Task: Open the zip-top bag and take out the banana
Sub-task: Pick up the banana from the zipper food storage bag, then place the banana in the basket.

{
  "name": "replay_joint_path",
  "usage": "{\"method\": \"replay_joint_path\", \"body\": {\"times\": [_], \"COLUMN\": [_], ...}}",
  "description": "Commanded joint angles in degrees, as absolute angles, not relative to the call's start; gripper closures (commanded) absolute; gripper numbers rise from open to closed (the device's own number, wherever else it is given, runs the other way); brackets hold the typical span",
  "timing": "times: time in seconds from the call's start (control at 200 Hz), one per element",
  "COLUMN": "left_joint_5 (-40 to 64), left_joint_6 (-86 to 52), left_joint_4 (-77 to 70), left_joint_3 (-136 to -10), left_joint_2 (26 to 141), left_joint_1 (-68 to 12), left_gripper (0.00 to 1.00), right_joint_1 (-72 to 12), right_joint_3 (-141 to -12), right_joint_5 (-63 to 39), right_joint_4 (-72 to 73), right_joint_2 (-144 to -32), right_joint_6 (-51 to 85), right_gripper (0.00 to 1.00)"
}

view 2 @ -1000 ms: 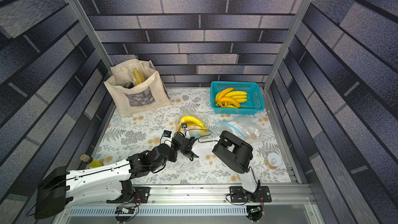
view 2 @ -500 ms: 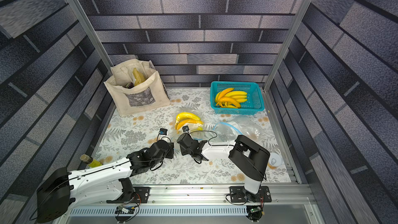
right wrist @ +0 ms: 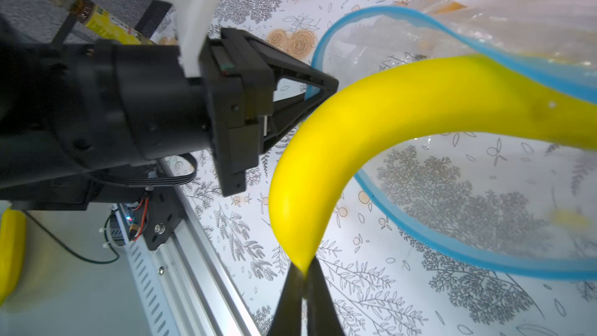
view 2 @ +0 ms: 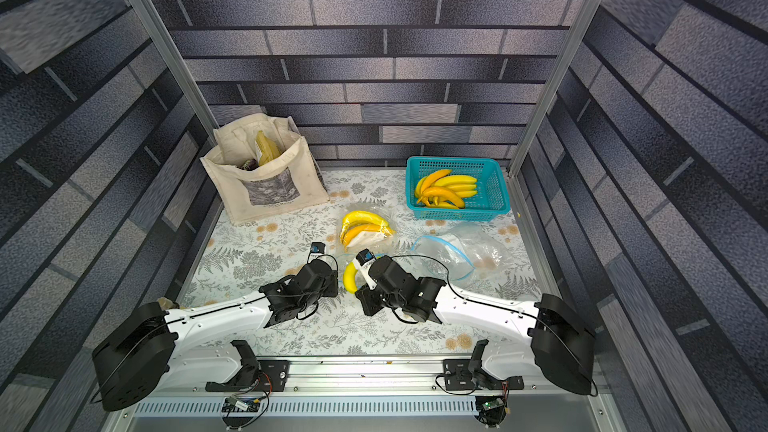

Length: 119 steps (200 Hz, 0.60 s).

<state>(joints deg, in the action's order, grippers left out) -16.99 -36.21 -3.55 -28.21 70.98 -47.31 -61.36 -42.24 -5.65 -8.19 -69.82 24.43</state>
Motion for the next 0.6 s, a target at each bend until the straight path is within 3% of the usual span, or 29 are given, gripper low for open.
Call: {"method": "replay_joint_path", "body": {"times": [0.0, 0.28, 0.451, 0.591], "left_joint_5": [-15.9, -15.2, -14.1, -13.0], "left_joint_6": [-35.0, -34.0, -33.1, -33.0], "left_joint_4": [-4.8, -2.6, -2.2, -2.6], "left_joint_3": [-30.0, -32.7, -34.7, -36.0], "left_joint_2": [70.8, 71.7, 72.8, 75.0], "left_joint_1": [-46.2, -44.0, -43.0, -42.8], "left_gripper": [1.00, 1.00, 1.00, 1.00], "right_joint_1": [-61.5, -61.5, -61.2, -58.7], "right_joint_3": [-42.8, -43.5, -50.9, -57.6], "right_joint_5": [-11.7, -25.9, -11.4, 3.8], "right_joint_4": [-17.5, -20.7, -33.8, -39.3], "right_joint_2": [-65.3, -52.1, -42.5, -44.3], "right_joint_6": [22.5, 25.8, 23.1, 15.6], "right_gripper": [1.00, 1.00, 1.00, 1.00]}}
